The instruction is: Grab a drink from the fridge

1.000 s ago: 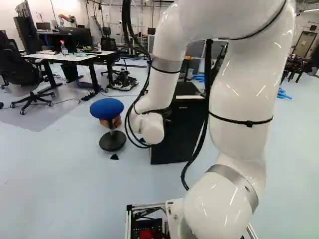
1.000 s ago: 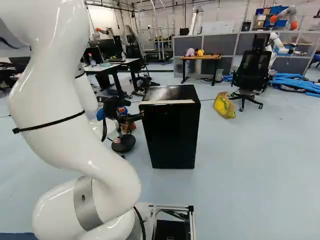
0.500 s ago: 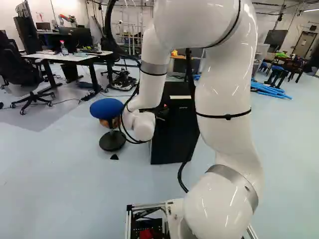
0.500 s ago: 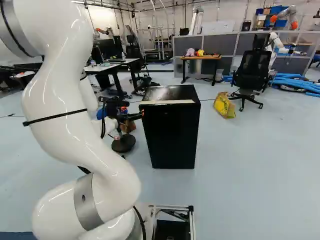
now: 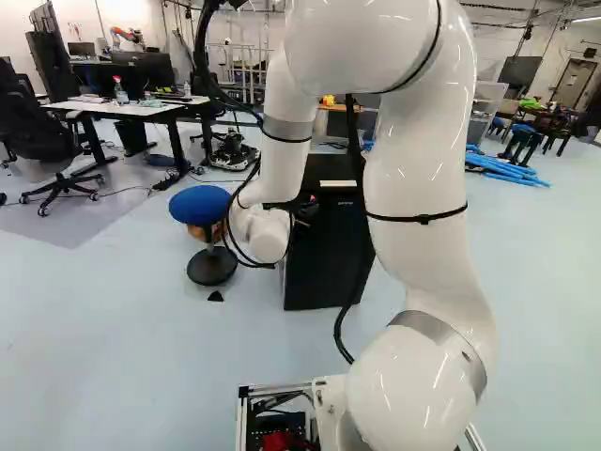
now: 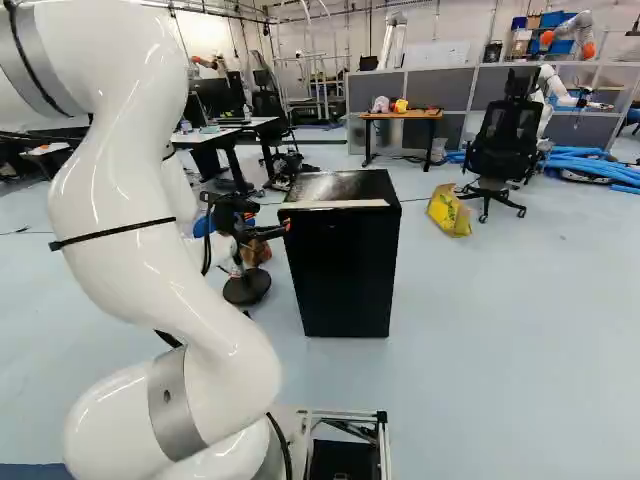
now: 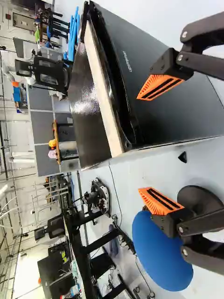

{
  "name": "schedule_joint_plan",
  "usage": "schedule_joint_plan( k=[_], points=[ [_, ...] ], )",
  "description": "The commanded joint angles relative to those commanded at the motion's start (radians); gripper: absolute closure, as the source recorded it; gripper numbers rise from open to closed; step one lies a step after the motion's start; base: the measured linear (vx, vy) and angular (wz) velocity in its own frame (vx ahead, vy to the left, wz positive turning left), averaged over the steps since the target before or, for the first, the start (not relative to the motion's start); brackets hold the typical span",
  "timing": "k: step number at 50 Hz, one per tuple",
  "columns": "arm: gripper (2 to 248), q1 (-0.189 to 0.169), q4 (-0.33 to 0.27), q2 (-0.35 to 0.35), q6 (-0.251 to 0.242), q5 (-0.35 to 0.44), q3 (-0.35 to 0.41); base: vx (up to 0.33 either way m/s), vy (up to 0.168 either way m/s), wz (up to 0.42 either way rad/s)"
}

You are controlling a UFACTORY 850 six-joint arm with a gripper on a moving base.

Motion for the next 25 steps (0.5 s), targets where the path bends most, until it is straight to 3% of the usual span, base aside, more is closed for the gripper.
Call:
schedule_joint_plan(
  k=[25],
  points=[
    [3,-0.023,0.039,-0.040,0.000,-0.032,-0.057,0.000,0.000,0.000]
  ],
)
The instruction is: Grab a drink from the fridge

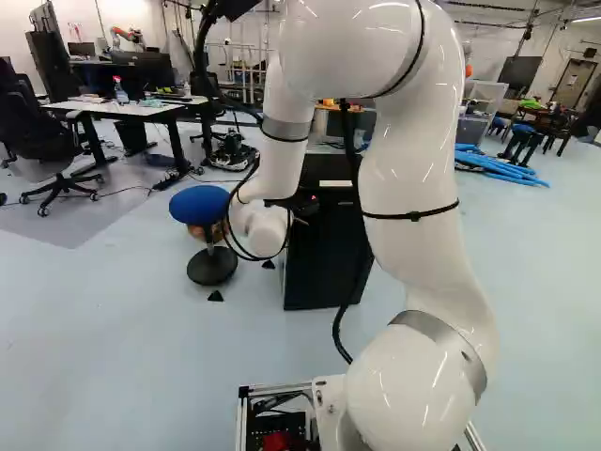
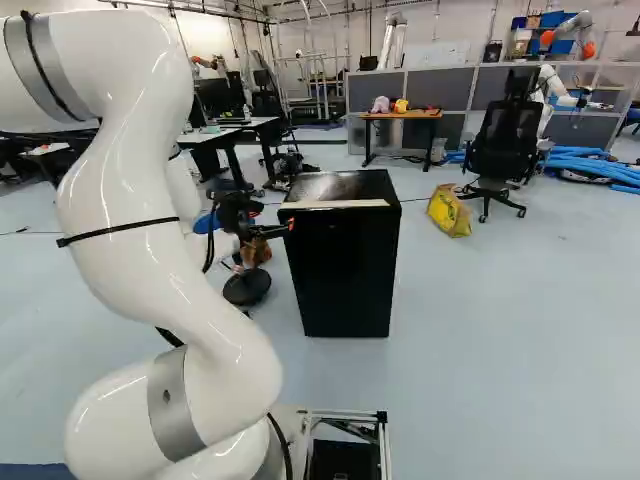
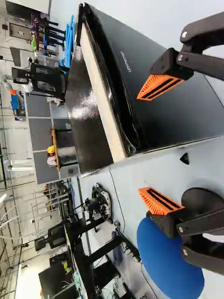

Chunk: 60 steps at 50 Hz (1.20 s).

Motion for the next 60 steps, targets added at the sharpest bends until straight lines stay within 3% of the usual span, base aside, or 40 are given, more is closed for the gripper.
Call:
schedule_joint_plan(
  k=[27,60],
  points=[
    [3,-0.028,0.054,-0.072,0.000,-0.028,-0.068,0.000,0.000,0.000],
    [3,-0.015,0.102,-0.090,0.000,-0.028,-0.096,0.000,0.000,0.000]
  ],
)
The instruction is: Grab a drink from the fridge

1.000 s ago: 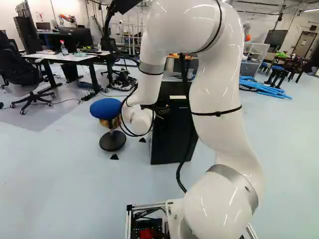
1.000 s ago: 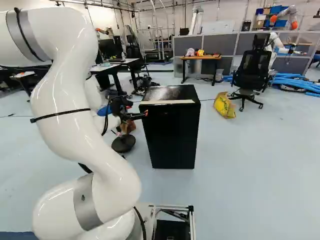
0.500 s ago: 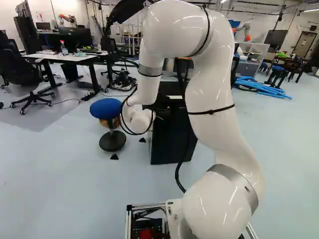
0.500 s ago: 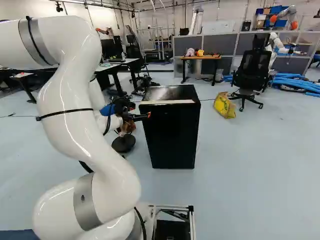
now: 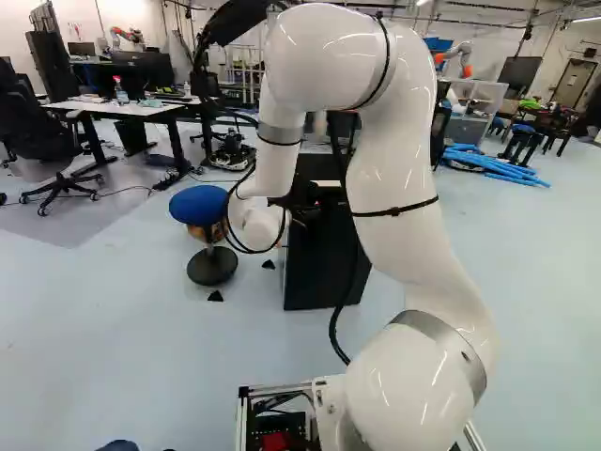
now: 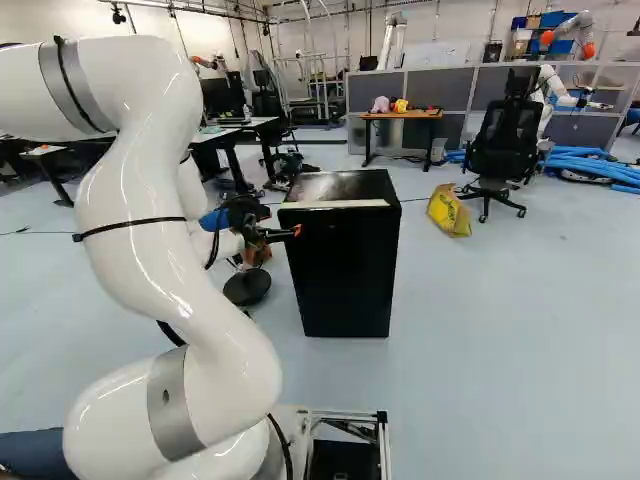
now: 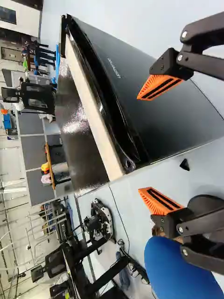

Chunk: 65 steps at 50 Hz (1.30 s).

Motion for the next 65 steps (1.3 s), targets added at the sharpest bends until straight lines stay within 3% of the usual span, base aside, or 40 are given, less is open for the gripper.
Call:
schedule_joint_plan(
  k=[36,65],
  points=[
    [3,0.028,0.089,-0.015,0.000,0.003,-0.024,0.000,0.000,0.000],
    [3,0.023,0.162,-0.042,0.000,0.013,-0.067,0.000,0.000,0.000]
  ],
)
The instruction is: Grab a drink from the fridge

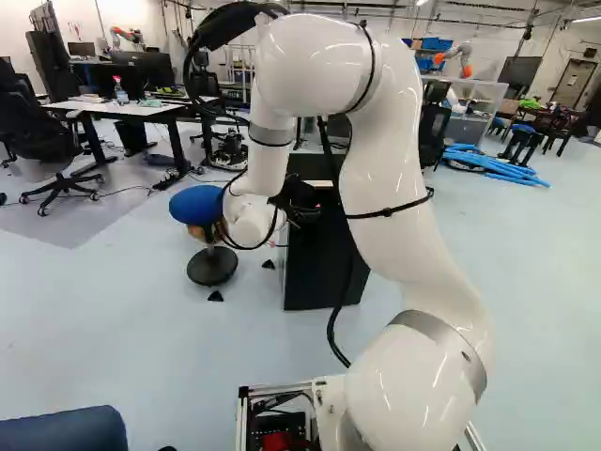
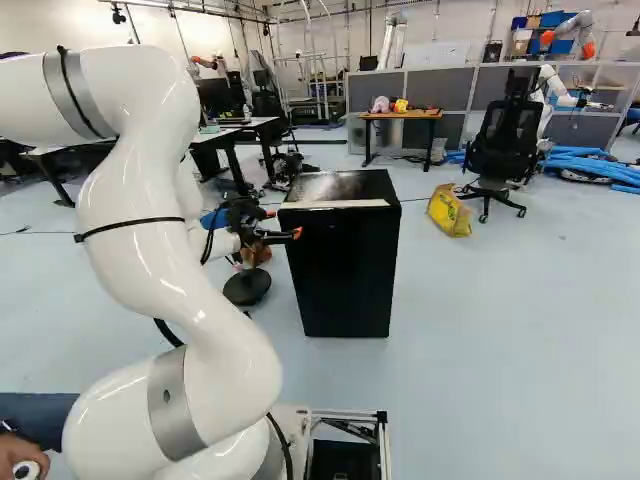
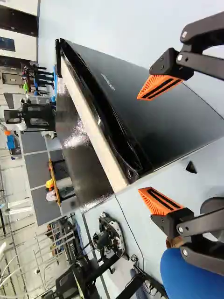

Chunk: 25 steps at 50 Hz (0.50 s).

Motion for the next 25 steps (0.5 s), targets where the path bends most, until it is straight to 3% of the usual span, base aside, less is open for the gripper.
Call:
schedule_joint_plan(
  k=[25],
  points=[
    [3,-0.013,0.044,-0.028,0.000,0.000,-0.047,0.000,0.000,0.000]
  ],
)
